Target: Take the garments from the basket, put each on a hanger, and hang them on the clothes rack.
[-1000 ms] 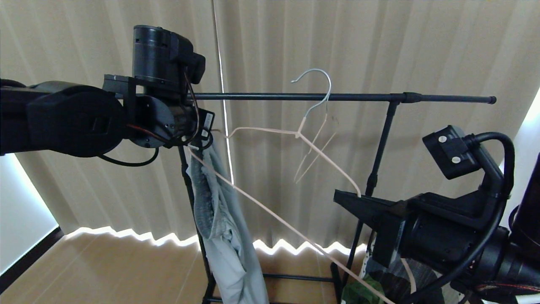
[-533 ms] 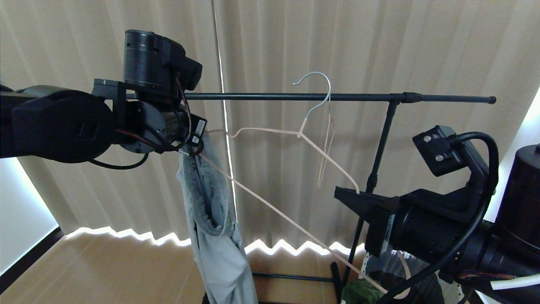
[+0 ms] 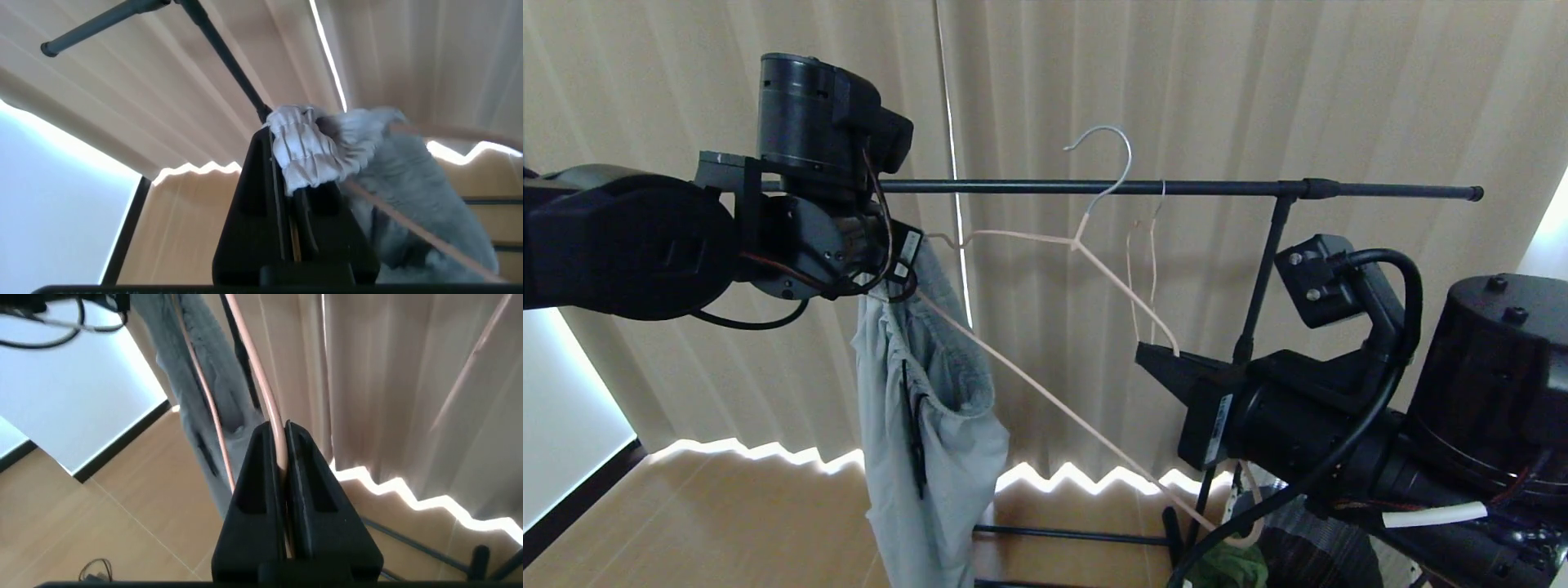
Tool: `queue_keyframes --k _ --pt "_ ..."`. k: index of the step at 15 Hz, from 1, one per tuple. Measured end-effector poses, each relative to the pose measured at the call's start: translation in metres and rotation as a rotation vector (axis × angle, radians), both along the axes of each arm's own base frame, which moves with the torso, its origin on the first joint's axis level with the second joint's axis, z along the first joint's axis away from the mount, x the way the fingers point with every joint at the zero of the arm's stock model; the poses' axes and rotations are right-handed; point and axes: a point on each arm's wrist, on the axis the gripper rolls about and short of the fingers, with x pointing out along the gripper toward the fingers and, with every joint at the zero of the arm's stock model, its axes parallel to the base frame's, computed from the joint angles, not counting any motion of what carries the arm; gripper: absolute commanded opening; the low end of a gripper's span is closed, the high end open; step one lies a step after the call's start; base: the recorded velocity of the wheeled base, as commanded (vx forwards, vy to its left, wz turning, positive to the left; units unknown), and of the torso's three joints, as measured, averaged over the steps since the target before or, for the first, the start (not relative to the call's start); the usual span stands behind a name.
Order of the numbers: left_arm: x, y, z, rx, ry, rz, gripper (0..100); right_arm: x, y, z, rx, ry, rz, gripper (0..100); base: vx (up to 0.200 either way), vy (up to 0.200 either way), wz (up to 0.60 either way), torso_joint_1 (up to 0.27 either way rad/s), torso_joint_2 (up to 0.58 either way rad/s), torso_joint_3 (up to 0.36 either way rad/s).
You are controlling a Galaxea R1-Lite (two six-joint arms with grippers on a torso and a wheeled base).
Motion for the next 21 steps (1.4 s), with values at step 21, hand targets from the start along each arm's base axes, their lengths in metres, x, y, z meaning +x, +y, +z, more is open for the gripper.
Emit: queue_keyframes --k 21 --pt "-0.031 -0.018 0.015 -0.045 -0.033 -0.108 0 -0.003 0.016 -0.015 0.012 -0.001 0.060 0 0.000 0.000 0.00 0.000 0.00 0.000"
